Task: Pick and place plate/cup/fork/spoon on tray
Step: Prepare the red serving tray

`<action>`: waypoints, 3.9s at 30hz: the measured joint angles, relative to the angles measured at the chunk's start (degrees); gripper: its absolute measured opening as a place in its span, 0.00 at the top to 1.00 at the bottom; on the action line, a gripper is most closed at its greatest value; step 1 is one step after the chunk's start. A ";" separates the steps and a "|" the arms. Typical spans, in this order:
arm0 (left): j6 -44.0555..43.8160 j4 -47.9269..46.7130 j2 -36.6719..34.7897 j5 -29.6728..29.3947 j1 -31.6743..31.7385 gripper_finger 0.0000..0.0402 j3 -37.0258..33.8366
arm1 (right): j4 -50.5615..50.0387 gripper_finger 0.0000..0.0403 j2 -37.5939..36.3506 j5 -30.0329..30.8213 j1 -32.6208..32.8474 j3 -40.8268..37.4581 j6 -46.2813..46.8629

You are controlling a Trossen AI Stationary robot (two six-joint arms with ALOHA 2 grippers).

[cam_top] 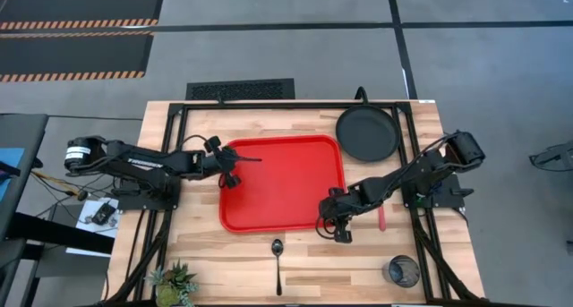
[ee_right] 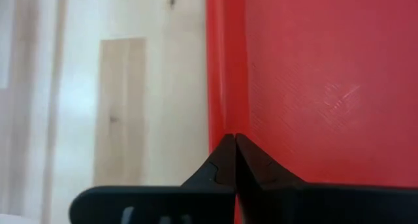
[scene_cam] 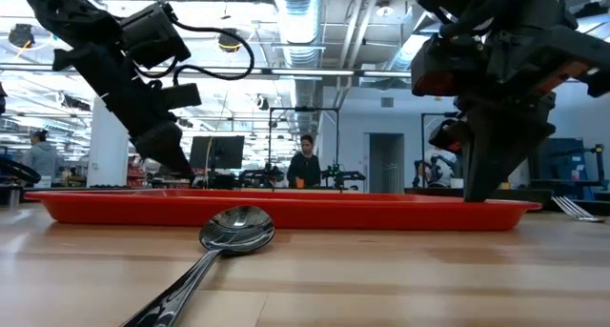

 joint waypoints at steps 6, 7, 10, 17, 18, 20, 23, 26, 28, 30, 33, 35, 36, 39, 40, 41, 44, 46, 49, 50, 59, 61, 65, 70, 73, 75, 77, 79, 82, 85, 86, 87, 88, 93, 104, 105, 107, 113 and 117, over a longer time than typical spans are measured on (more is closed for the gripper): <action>1.00 -2.62 -4.62 3.00 1.63 1.00 0.00 | 3.73 0.97 0.00 -0.15 0.29 0.00 1.42; 1.02 -3.13 -5.58 3.93 1.63 1.00 0.00 | 4.63 0.97 0.00 -0.19 0.27 0.03 1.27; 2.15 -4.59 -8.55 8.99 1.38 1.00 0.01 | 2.86 0.97 -2.04 -0.93 0.25 0.59 -1.10; 0.33 -12.40 -11.71 11.23 -1.42 1.00 0.02 | -20.23 0.98 -12.98 8.16 -1.95 1.18 -1.21; -0.41 -13.16 -11.78 10.19 -1.69 1.00 0.02 | -22.03 0.98 -13.94 9.83 -2.56 1.13 -1.16; -2.26 -15.40 -12.30 8.30 -1.96 1.00 0.00 | -23.36 0.98 -14.97 11.08 -4.39 0.58 -1.17; -3.86 -15.72 -12.25 7.51 -1.95 1.00 0.00 | -21.13 0.98 -13.90 9.68 -6.81 -1.25 -1.75; -4.27 -15.57 -12.20 7.51 -1.96 1.00 0.00 | -16.28 0.98 -10.78 7.47 -7.67 -2.90 -2.86; -4.31 -15.57 -12.20 7.23 -1.94 1.00 0.00 | -13.93 0.98 -8.67 6.17 -6.93 -3.04 -2.92; -4.33 -15.57 -12.20 6.81 -1.93 1.00 0.00 | -12.01 0.97 -6.74 4.84 -6.08 -3.02 -2.89; -4.33 -15.57 -12.20 6.68 -1.93 1.00 0.00 | -10.07 0.97 -4.52 2.94 -4.88 -2.95 -1.45; -4.54 -15.55 -12.20 6.66 -1.93 1.00 0.00 | -10.04 0.97 -3.16 1.99 -4.03 -2.97 -0.56; -4.79 -15.55 -12.20 6.64 -1.93 1.00 0.00 | -10.02 0.97 -2.60 1.67 -3.60 -2.97 -0.18; -5.07 -15.55 -12.20 6.62 -1.93 1.00 0.00 | -9.38 0.97 -1.42 0.45 -2.52 -2.85 0.60; -5.10 -15.55 -12.20 6.62 -1.92 1.00 0.00 | -9.00 0.97 -1.27 0.22 -2.30 -2.80 0.88; -5.18 -15.55 -12.20 6.61 -1.91 1.00 0.00 | -8.68 0.97 -1.24 0.02 -2.05 -2.80 1.18; -5.23 -15.53 -12.20 6.58 -1.91 1.00 0.00 | -7.21 0.97 -1.40 -1.05 -1.62 -2.94 2.16; -5.25 -15.51 -12.20 6.59 -1.91 1.00 0.00 | -6.37 0.97 -1.53 -1.24 -1.46 -2.99 2.47; -5.32 -15.51 -12.20 6.65 -1.91 1.00 0.00 | -5.81 0.97 -1.55 -1.29 -1.48 -2.99 2.47; -5.32 -15.51 -12.20 6.78 -1.91 1.00 0.00 | -5.76 0.97 -1.55 -1.28 -1.54 -2.99 2.46; -5.74 -7.70 -12.88 9.73 -1.89 1.00 -3.67 | -1.31 0.97 -2.48 -0.79 -2.39 -2.99 -0.70; -6.18 -2.44 -13.26 12.09 -1.89 1.00 -6.04 | -0.39 0.98 -2.95 0.61 -2.39 -3.07 -2.18; -8.24 0.07 -15.58 12.27 -1.89 1.00 -8.59 | 3.58 0.99 -6.63 2.64 -3.38 -5.26 -4.41; -13.71 -7.91 -19.43 4.73 -1.06 1.00 -8.52 | 0.63 0.99 -12.99 5.49 -6.02 -9.00 -1.89; -18.63 -14.22 -20.56 4.55 0.69 1.00 -8.57 | -6.68 0.99 -18.03 7.83 -6.33 -9.27 -0.85; -20.04 -15.67 -20.53 4.41 1.11 1.00 -8.57 | -11.96 0.99 -21.10 8.87 -7.08 -9.27 0.44; -20.98 -17.45 -20.55 3.83 1.55 1.00 -8.57 | -15.72 0.99 -23.03 10.07 -7.88 -9.44 1.99; -21.82 -18.26 -20.26 3.52 2.24 1.00 -8.57 | -17.55 0.99 -23.54 10.27 -9.02 -10.46 2.49; -21.67 -18.94 -19.42 4.45 3.19 1.00 -8.57 | -18.16 0.99 -22.88 10.15 -10.52 -12.11 2.59; -21.08 -17.72 -17.92 6.08 3.73 1.00 -8.52 | -17.67 0.99 -20.48 10.04 -12.07 -12.88 2.63; -20.87 -17.05 -17.27 6.29 3.83 1.00 -8.51 | -17.03 0.99 -19.60 10.04 -12.46 -12.96 2.63; -20.75 -16.49 -16.63 6.73 3.92 1.00 -8.50 | -16.55 0.99 -18.72 10.03 -12.86 -12.96 2.49; -20.64 -16.52 -16.08 6.89 3.95 1.00 -8.52 | -16.32 0.99 -17.94 9.95 -13.21 -12.96 2.45; -19.98 -13.55 -12.71 7.72 3.95 1.00 -8.52 | -15.67 0.99 -14.79 9.75 -13.92 -13.01 2.02; -18.67 -10.07 -10.81 9.10 3.92 1.00 -8.52 | -14.38 0.99 -14.40 8.51 -13.41 -12.98 2.47; -18.71 -10.11 -10.81 9.11 3.92 1.00 -8.52 | -14.38 0.99 -14.40 8.31 -13.35 -12.98 2.49; -18.87 -10.11 -10.81 9.20 3.92 1.00 -8.52 | -14.26 0.99 -14.39 8.19 -12.98 -12.98 2.50; -19.19 -9.65 -10.81 11.10 3.86 1.00 -8.52 | -12.75 0.99 -14.38 7.97 -11.20 -12.98 3.09; -19.40 -9.63 -10.81 11.23 3.86 1.00 -8.52 | -12.61 0.99 -14.38 7.87 -10.46 -12.98 3.96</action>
